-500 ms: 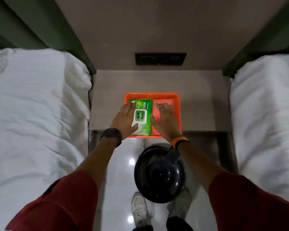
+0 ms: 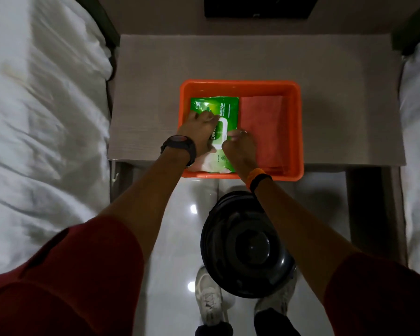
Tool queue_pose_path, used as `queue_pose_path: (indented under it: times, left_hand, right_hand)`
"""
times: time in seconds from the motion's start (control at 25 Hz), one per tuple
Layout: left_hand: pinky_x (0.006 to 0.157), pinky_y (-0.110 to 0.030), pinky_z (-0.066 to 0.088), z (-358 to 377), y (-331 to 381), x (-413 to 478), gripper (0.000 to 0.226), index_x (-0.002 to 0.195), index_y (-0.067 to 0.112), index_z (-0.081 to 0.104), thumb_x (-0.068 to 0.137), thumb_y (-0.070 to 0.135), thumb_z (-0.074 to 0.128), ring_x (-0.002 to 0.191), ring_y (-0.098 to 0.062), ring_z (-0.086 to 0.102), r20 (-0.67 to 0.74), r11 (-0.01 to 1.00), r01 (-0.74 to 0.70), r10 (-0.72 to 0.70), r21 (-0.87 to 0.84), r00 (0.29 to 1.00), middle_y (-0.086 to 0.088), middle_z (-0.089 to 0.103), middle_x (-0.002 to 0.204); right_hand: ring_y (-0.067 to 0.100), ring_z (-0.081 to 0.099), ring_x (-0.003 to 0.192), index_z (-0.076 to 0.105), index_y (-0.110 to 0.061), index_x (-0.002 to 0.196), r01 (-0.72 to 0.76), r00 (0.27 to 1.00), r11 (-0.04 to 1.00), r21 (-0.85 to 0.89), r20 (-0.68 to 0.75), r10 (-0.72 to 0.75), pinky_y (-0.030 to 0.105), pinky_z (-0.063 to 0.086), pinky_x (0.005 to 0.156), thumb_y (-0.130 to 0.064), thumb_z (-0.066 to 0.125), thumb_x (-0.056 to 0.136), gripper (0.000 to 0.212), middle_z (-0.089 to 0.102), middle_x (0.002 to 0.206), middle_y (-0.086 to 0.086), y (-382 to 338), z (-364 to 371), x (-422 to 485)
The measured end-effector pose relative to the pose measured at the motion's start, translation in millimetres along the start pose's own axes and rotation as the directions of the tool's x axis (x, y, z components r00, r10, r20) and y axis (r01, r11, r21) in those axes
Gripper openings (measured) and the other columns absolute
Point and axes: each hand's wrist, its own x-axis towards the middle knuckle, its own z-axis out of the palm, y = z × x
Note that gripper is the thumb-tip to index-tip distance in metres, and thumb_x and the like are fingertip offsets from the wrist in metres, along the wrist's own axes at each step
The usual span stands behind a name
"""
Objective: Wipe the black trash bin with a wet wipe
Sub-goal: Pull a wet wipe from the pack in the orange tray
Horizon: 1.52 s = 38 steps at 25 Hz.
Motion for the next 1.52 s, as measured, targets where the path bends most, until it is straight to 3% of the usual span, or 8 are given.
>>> queue_pose_path:
  times: [0.28, 0.48, 0.6, 0.72, 0.92, 1.08, 1.24, 1.52]
  left_hand:
    - [0.111, -0.047, 0.041, -3, -8, 5, 0.097, 0.149, 0.016, 0.034, 0.071, 0.046, 0.083, 0.13, -0.041, 0.045, -0.014, 0.999, -0.026, 0.026, 0.021, 1.0, -0.013, 0.042, 0.15]
    - [0.109, -0.047, 0.044, -11, -6, 0, 0.104, 0.148, 0.011, 0.03, 0.066, 0.042, 0.088, 0.125, -0.041, 0.051, -0.024, 0.997, 0.005, -0.006, -0.073, 1.0, -0.015, 0.05, 0.144]
    - [0.087, -0.043, 0.052, -12, -6, -12, 0.092, 0.141, 0.009, 0.032, 0.069, 0.019, 0.088, 0.107, -0.04, 0.061, -0.084, 0.971, 0.037, -0.058, -0.236, 0.995, -0.019, 0.06, 0.126]
    - [0.07, -0.036, 0.042, -10, -8, -22, 0.082, 0.141, 0.009, 0.03, 0.074, -0.002, 0.076, 0.09, -0.034, 0.06, -0.119, 0.876, 0.072, -0.146, -0.476, 0.982, -0.021, 0.06, 0.116]
    - [0.075, -0.032, 0.042, -6, -4, -26, 0.077, 0.143, 0.007, 0.029, 0.08, -0.004, 0.071, 0.096, -0.033, 0.06, -0.154, 0.829, 0.068, -0.182, -0.555, 0.971, -0.02, 0.057, 0.121]
    - [0.113, -0.041, 0.042, 0, -2, -28, 0.089, 0.153, 0.006, 0.018, 0.081, -0.002, 0.071, 0.142, -0.037, 0.037, -0.149, 0.86, 0.044, -0.138, -0.508, 0.979, -0.02, 0.028, 0.157]
    - [0.117, -0.043, 0.039, 21, 11, -40, 0.064, 0.151, 0.007, 0.029, 0.092, 0.006, 0.053, 0.145, -0.041, 0.029, -0.151, 0.97, -0.098, 0.065, -0.224, 0.986, -0.019, 0.02, 0.161]
    - [0.105, -0.055, 0.042, 0, 44, -37, 0.04, 0.126, 0.006, 0.057, 0.091, 0.024, 0.055, 0.142, -0.043, 0.029, -0.08, 0.994, 0.065, -0.058, 0.085, 0.995, -0.017, 0.036, 0.151]
  right_hand:
    - [0.012, 0.053, 0.08, 0.067, 0.0, 0.118, -0.012, 0.999, 0.989, 0.151, -0.047, 0.019, 0.005, 0.041, 0.061, 0.007, 0.054, 0.081, 0.039, 0.057, 0.085, -0.005, 3, 6, -7]
    - [-0.002, 0.052, 0.04, 0.068, -0.003, 0.103, -0.071, 0.998, 0.938, 0.338, 0.023, 0.067, 0.013, 0.037, 0.036, 0.011, 0.04, 0.088, 0.034, 0.059, 0.067, 0.003, -4, 6, 3]
    - [0.019, 0.063, 0.078, 0.06, -0.008, 0.109, -0.033, 0.999, 0.949, 0.313, 0.016, 0.03, 0.022, 0.051, 0.06, 0.014, 0.042, 0.085, 0.037, 0.063, 0.096, 0.009, -4, 5, 4]
    - [0.031, 0.059, 0.115, 0.06, -0.015, 0.13, 0.074, 0.997, 0.994, -0.075, 0.027, -0.072, 0.036, 0.049, 0.097, -0.013, 0.066, 0.089, 0.042, 0.059, 0.128, 0.015, -2, 8, 9]
    - [0.031, 0.068, 0.108, 0.064, -0.028, 0.13, 0.135, 0.981, 0.93, -0.342, -0.084, -0.173, 0.035, 0.052, 0.089, -0.033, 0.065, 0.091, 0.039, 0.052, 0.138, 0.008, 3, 18, 9]
    - [0.019, 0.069, 0.085, 0.077, -0.009, 0.108, 0.095, 0.982, 0.991, 0.092, -0.171, -0.078, 0.031, 0.055, 0.072, -0.039, 0.068, 0.093, 0.034, 0.076, 0.104, 0.01, 8, 9, 14]
    - [0.015, 0.065, 0.074, 0.072, -0.017, 0.089, 0.053, 0.971, 0.813, 0.58, -0.219, 0.093, 0.035, 0.058, 0.06, -0.019, 0.068, 0.094, 0.007, 0.07, 0.078, -0.002, 21, -29, -13]
    - [0.009, 0.068, 0.075, 0.065, -0.019, 0.111, -0.056, 0.995, 0.519, 0.853, 0.006, 0.097, 0.023, 0.049, 0.056, -0.003, 0.048, 0.095, 0.029, 0.074, 0.092, -0.002, 67, -92, -101]
